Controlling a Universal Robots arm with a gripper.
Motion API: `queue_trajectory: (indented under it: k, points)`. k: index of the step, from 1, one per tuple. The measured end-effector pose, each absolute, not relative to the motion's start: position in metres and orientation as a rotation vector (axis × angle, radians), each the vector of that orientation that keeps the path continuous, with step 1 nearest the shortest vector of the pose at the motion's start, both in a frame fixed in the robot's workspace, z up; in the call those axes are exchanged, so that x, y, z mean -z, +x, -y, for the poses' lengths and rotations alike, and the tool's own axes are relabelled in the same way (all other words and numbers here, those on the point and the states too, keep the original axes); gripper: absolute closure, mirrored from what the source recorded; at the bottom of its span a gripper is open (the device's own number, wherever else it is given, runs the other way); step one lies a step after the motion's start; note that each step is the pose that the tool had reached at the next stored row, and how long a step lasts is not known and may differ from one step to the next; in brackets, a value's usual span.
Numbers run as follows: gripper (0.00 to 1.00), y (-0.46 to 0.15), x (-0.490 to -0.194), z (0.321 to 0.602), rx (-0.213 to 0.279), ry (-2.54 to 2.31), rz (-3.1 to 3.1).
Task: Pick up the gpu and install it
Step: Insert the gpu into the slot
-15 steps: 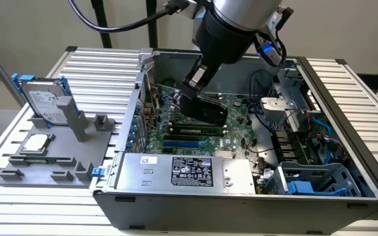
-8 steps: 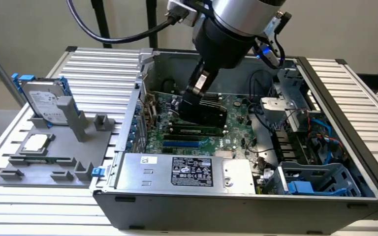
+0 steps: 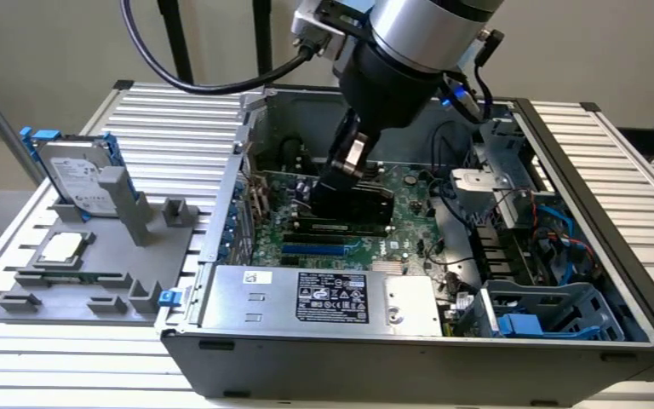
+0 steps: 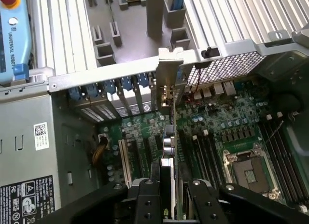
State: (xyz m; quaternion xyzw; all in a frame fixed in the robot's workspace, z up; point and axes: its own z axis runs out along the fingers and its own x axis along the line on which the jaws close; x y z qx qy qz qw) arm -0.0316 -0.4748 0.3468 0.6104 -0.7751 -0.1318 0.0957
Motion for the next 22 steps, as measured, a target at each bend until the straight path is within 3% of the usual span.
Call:
queue_trajectory:
  k: [22]
  points:
    - [1.00,-0.016,-0.337,0.472,0.440,1.970,2.172]
